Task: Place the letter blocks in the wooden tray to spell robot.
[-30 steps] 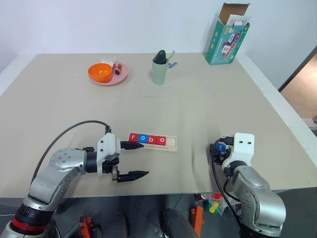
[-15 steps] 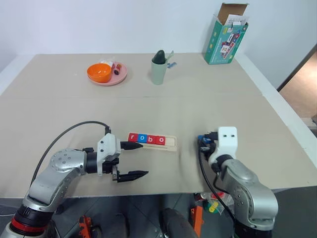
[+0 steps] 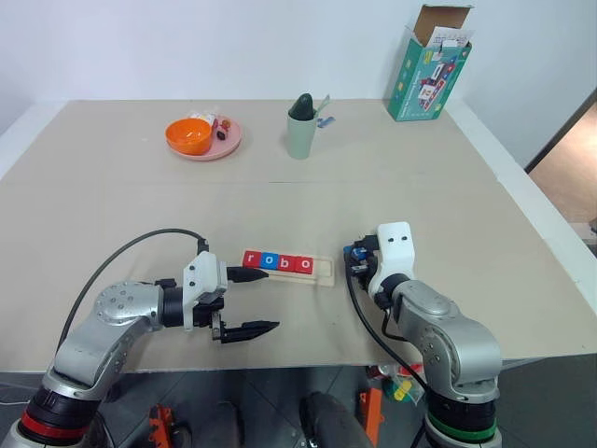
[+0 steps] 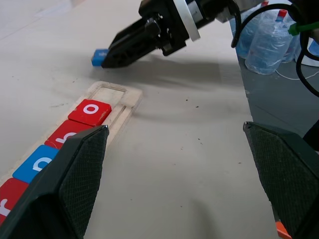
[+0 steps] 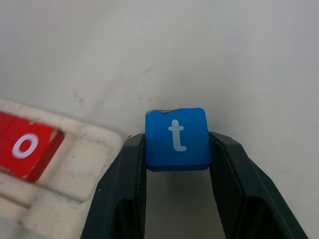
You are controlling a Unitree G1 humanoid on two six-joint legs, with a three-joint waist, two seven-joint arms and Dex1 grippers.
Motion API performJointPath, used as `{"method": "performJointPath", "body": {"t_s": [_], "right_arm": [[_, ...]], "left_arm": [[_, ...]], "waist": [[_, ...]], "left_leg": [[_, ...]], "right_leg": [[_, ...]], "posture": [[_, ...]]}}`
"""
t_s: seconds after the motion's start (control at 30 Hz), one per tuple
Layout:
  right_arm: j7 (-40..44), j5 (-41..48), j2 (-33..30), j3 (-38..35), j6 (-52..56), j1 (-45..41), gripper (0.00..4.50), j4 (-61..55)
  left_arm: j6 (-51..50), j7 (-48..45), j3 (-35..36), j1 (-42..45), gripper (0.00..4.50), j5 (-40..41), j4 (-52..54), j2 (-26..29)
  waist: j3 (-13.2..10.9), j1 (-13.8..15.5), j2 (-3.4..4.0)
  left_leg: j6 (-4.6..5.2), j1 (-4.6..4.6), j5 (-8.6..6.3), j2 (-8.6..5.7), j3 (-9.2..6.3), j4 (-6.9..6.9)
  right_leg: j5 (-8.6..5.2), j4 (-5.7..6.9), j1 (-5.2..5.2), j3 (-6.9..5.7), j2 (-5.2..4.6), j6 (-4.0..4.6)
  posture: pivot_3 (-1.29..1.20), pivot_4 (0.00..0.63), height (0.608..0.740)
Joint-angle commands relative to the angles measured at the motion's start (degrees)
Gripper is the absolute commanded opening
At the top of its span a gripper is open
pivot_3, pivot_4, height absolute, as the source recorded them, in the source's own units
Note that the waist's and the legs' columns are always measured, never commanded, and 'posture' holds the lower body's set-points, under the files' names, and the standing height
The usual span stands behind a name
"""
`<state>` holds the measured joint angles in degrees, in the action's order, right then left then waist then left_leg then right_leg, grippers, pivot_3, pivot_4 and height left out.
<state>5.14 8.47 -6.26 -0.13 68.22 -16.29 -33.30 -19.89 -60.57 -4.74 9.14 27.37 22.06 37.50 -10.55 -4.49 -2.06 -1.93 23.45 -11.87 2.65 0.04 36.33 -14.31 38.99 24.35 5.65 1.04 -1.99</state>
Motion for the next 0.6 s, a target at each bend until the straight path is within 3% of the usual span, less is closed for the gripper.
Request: {"method": "performJointPath", "body": {"t_s": [0.03, 0.07, 0.13, 0.33, 0.37, 0.5, 0.57, 0.6], "right_arm": [[0.4, 0.9, 0.2, -0.2, -0.7, -0.6, 1.20, 0.0], [0.4, 0.8, 0.1, -0.2, -1.2, -0.7, 1.20, 0.3], [0.2, 0.7, 0.1, -0.9, -2.4, -1.2, 2.24, 0.5], [0.0, 1.4, -0.5, -4.5, -2.6, -3.7, 4.29, 0.1], [0.3, 1.8, -1.0, -5.2, -1.8, -4.4, 4.47, -0.6], [8.7, 7.6, -7.7, -9.4, -2.2, -10.6, 4.47, 0.7], [19.9, 10.2, -15.9, -8.0, -8.1, -13.8, 4.47, 7.3], [29.7, 10.3, -22.2, -4.6, -13.9, -14.9, 4.47, 12.2]], "left_arm": [[0.5, 0.2, 0.1, 0.0, 4.50, -0.1, 2.1, 0.4], [0.5, 0.2, 0.0, 0.1, 4.50, -0.1, 2.0, 0.4], [0.5, 0.2, 0.0, 0.2, 4.50, -0.1, 2.0, 0.4], [0.5, 0.0, 0.1, 0.2, 4.50, -0.1, 1.8, 0.5], [0.5, 0.0, 0.1, 0.3, 4.50, -0.1, 1.7, 0.5], [0.7, -0.1, 0.0, 0.6, 4.50, -0.2, 1.2, 0.4], [0.9, -0.4, -0.2, 1.0, 4.50, -0.3, 0.8, 0.3], [1.2, -0.6, -0.2, 1.2, 4.50, -0.3, 0.6, 0.0]], "waist": [[0.0, 0.0, 0.00], [0.0, 0.0, 0.00], [0.0, 0.0, 0.00], [0.0, 0.0, 0.00], [0.0, 0.0, 0.00], [0.0, 0.0, 0.02], [0.0, 0.0, 0.02], [0.0, 0.0, 0.02]], "left_leg": [[0.00, 0.00, 0.00, 0.00, 0.00, 0.00], [0.00, 0.01, 0.00, -0.01, 0.00, 0.00], [0.00, 0.01, 0.00, -0.01, 0.01, 0.00], [0.00, 0.01, 0.00, -0.01, 0.01, 0.00], [0.00, 0.01, 0.00, -0.01, 0.01, 0.00], [0.00, 0.01, 0.00, -0.02, 0.03, 0.00], [0.00, 0.01, 0.00, -0.03, 0.05, 0.00], [0.01, -0.01, 0.00, -0.04, 0.07, 0.02]], "right_leg": [[0.00, 0.00, 0.00, 0.00, 0.00, 0.00], [0.00, 0.00, 0.00, 0.00, -0.01, 0.00], [0.00, 0.00, 0.00, 0.01, -0.01, 0.00], [0.01, 0.00, 0.00, 0.00, 0.00, -0.01], [0.01, 0.00, 0.00, 0.00, 0.00, -0.01], [0.01, -0.01, 0.01, 0.03, -0.01, -0.02], [0.01, -0.01, 0.00, 0.03, -0.01, -0.02], [0.01, -0.03, -0.03, 0.04, -0.02, -0.02]], "posture": [[0.00, 0.150, 0.740], [0.00, 0.150, 0.740], [0.00, 0.150, 0.740], [0.00, 0.150, 0.740], [0.00, 0.150, 0.740], [0.00, 0.150, 0.740], [0.00, 0.150, 0.740], [0.00, 0.150, 0.740]]}}
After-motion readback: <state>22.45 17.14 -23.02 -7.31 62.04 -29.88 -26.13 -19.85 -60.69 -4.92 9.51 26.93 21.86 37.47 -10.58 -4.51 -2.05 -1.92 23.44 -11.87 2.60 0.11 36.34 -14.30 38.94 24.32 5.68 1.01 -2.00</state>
